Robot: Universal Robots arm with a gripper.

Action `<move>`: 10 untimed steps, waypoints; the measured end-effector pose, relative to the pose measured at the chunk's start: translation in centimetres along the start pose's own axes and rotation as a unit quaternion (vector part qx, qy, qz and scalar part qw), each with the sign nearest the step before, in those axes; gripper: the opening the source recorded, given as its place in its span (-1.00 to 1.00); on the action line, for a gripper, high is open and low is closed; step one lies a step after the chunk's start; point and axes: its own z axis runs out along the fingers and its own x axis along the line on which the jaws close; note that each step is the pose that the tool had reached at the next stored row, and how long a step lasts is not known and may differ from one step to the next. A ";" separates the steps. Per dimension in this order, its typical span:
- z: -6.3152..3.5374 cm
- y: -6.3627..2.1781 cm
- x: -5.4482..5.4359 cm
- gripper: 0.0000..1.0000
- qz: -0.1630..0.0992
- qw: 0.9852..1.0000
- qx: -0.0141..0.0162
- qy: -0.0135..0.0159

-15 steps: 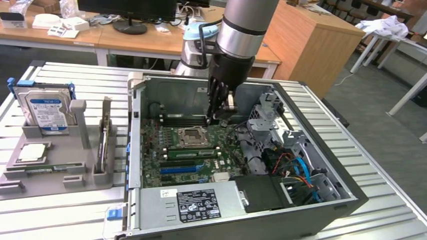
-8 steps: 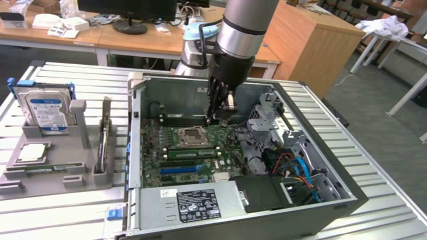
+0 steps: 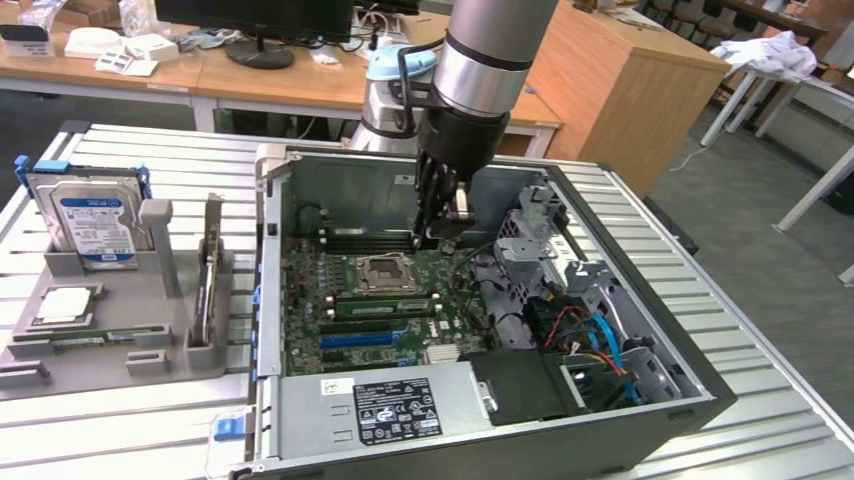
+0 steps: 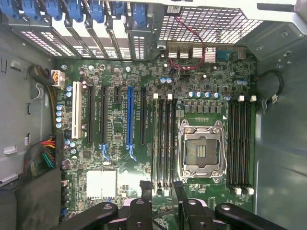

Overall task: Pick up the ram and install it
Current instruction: 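Press down the ram until it locks into place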

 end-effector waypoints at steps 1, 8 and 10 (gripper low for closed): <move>0.00 0.00 0.0 -0.41 0.000 1.000 0.000 0.000; -0.01 -0.22 0.0 -0.79 0.000 1.000 0.000 0.000; -0.01 -0.61 0.0 -0.79 0.000 1.000 0.000 0.000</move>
